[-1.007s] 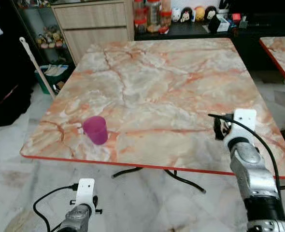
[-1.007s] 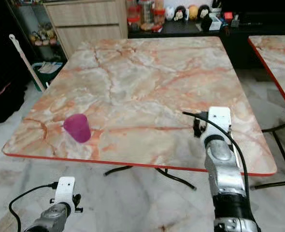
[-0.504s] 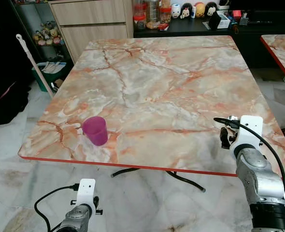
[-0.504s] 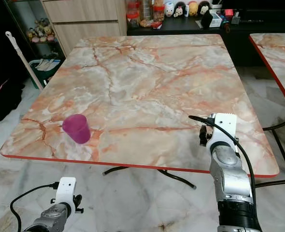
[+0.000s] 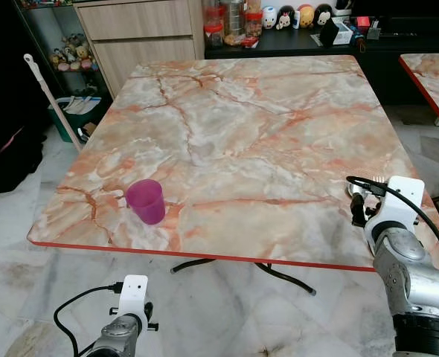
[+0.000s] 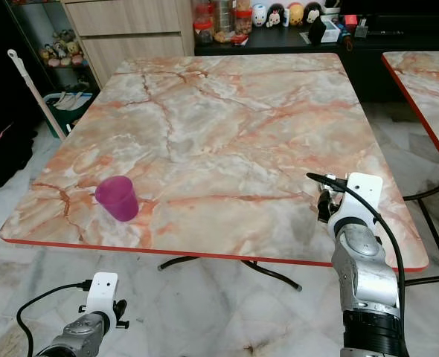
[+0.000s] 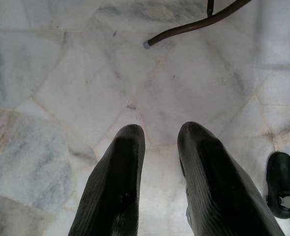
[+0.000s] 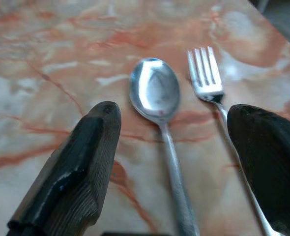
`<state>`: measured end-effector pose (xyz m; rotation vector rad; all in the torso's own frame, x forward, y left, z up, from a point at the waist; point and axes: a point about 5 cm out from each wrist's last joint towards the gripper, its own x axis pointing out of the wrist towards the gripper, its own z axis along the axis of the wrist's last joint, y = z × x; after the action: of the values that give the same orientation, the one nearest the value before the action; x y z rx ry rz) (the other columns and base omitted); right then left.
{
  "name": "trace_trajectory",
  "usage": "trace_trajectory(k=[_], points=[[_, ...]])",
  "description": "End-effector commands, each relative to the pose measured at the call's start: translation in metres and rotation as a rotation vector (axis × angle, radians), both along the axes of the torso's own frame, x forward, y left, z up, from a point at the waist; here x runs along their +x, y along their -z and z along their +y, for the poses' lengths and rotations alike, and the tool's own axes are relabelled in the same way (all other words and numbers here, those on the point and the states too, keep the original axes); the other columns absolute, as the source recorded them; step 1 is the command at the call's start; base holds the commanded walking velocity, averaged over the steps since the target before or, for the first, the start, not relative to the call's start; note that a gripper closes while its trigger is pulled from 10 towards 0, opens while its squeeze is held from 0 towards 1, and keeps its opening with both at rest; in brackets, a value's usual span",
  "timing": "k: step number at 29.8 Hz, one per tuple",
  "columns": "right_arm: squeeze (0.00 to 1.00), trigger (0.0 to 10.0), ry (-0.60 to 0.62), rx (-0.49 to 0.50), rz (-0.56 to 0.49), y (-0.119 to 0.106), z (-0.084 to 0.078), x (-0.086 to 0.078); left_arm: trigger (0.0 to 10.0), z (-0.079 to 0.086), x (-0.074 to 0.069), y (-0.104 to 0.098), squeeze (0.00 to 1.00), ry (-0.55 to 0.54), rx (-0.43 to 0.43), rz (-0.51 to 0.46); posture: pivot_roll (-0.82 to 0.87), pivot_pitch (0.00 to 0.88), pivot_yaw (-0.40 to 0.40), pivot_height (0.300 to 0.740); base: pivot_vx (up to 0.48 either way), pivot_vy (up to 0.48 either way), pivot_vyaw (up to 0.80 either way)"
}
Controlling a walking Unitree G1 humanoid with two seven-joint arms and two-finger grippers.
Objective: Setting the table
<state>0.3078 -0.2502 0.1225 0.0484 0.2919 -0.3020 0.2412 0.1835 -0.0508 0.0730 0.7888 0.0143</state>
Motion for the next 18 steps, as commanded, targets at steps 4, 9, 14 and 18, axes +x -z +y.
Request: trace_trajectory(k=[4,9,14,18], points=[[0.00,10.0,-0.045,0.040,-0.011,0.007,0.012,0.009,10.0,0.007,-0.003,0.001,0.00,0.010,0.025,0.016,-0.08,0.081,0.086,0.740,0.000,0.000,0.00],[0.00,10.0,-0.028,0.048,0.017,0.016,0.009,0.012,10.0,0.007,-0.003,0.001,0.00,0.007,0.022,0.015,-0.08,0.087,0.086,0.740,0.000,0.000,0.00],[0.00,10.0,-0.021,0.043,0.009,0.017,0.006,0.013,10.0,0.007,-0.003,0.001,0.00,0.006,0.020,0.016,-0.08,0.098,0.086,0.740,0.000,0.000,0.00],[0.00,10.0,-0.016,0.038,0.003,0.018,0.003,0.014,10.0,0.007,-0.003,0.001,0.00,0.008,0.019,0.016,-0.08,0.098,0.086,0.740,0.000,0.000,0.00]])
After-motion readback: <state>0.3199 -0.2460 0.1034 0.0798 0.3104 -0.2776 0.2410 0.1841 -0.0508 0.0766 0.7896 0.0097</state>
